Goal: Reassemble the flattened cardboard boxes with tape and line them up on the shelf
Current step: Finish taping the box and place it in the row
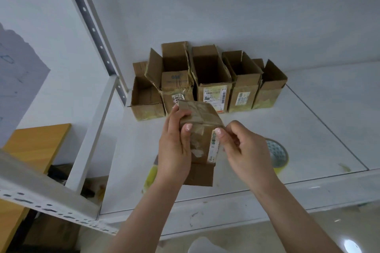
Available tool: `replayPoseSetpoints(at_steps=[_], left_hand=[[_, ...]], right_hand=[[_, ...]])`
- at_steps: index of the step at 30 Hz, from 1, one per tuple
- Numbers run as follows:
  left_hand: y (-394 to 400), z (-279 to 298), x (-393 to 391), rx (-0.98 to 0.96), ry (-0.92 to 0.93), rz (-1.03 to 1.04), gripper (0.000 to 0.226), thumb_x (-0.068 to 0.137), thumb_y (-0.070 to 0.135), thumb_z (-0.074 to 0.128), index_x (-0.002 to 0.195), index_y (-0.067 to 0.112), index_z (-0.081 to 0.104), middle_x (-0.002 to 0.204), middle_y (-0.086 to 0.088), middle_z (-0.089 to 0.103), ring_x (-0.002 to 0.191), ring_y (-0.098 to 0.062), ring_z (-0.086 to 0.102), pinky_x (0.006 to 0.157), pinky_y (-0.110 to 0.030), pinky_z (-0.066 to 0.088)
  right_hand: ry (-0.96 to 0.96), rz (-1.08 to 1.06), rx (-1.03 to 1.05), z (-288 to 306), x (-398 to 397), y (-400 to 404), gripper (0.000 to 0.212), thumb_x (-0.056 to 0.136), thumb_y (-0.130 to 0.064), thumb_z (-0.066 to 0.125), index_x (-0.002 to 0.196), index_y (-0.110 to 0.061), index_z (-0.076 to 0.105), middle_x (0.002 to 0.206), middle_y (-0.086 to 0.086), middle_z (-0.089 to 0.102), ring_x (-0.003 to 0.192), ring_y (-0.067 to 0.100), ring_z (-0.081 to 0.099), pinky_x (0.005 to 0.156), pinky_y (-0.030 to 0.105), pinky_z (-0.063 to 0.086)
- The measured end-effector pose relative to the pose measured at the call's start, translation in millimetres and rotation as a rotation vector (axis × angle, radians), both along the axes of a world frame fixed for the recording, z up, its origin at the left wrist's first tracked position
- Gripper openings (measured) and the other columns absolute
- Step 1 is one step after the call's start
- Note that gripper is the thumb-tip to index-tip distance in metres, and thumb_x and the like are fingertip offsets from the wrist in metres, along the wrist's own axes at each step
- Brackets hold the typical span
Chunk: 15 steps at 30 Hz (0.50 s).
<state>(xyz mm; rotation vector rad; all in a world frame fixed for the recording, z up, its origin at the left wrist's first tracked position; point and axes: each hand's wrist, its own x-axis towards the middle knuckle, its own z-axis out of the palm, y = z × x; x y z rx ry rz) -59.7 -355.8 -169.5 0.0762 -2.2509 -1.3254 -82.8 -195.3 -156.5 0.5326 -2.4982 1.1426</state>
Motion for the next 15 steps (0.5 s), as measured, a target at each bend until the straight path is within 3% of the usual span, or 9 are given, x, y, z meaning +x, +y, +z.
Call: replayPoseSetpoints(at_steps=[2, 5, 7, 9, 11, 15], left_hand=[[0.1, 5.4, 1.8, 0.068, 0.009, 0.003, 0.031, 0.098, 0.047, 0.029, 0.118, 0.034, 0.050, 0.127, -0.005, 0.059, 0.113, -0.022, 0.058, 0.091, -0.037, 0.051], [2.2, 12.3, 4.4, 0.172, 0.033, -0.007, 0.028, 0.098, 0.047, 0.030, 0.114, 0.039, 0.051, 0.108, 0.010, 0.064, 0.095, -0.009, 0.062, 0.075, -0.022, 0.050], [7.7, 15.2, 5.8, 0.190, 0.050, -0.033, 0.032, 0.098, 0.047, 0.031, 0.116, 0.034, 0.053, 0.105, 0.012, 0.065, 0.091, -0.007, 0.064, 0.071, -0.019, 0.050], [13.9, 15.5, 7.3, 0.166, 0.071, -0.053, 0.032, 0.098, 0.047, 0.031, 0.117, 0.033, 0.053, 0.104, 0.010, 0.065, 0.089, -0.009, 0.064, 0.071, -0.021, 0.051], [16.8, 14.2, 8.5, 0.134, 0.095, -0.057, 0.026, 0.099, 0.047, 0.032, 0.116, 0.039, 0.050, 0.105, 0.006, 0.064, 0.089, -0.009, 0.063, 0.070, -0.020, 0.050], [12.9, 7.6, 8.1, 0.095, 0.044, -0.087, 0.023, 0.096, 0.055, 0.034, 0.115, 0.049, 0.046, 0.133, 0.000, 0.058, 0.114, -0.012, 0.060, 0.086, -0.023, 0.051]], right_hand=[[-0.038, 0.090, -0.153, 2.2, -0.3, 3.9, 0.048, 0.094, -0.061, 0.034, 0.073, -0.020, 0.049, 0.059, -0.003, 0.053, 0.058, 0.014, 0.054, 0.056, 0.037, 0.045], [-0.123, 0.201, -0.400, 3.8, -5.3, 10.4, 0.037, 0.097, -0.051, 0.037, 0.088, -0.020, 0.055, 0.070, 0.002, 0.060, 0.068, 0.015, 0.061, 0.065, 0.039, 0.052], [-0.128, 0.255, -0.376, 5.8, -6.4, 9.2, 0.034, 0.095, -0.059, 0.038, 0.114, -0.032, 0.049, 0.073, 0.002, 0.060, 0.069, 0.016, 0.062, 0.065, 0.037, 0.053], [-0.061, 0.271, -0.265, 4.6, -7.2, 5.9, 0.048, 0.094, -0.062, 0.037, 0.134, -0.036, 0.044, 0.087, -0.004, 0.062, 0.080, 0.012, 0.062, 0.071, 0.032, 0.054], [0.013, 0.230, -0.203, 2.4, -8.2, 3.8, 0.048, 0.097, -0.053, 0.037, 0.135, -0.028, 0.052, 0.105, -0.001, 0.063, 0.095, 0.010, 0.062, 0.080, 0.034, 0.053], [0.147, 0.154, -0.130, -6.8, -8.5, 3.4, 0.043, 0.099, -0.040, 0.040, 0.129, -0.018, 0.061, 0.095, 0.000, 0.060, 0.080, 0.008, 0.058, 0.067, 0.028, 0.051]])
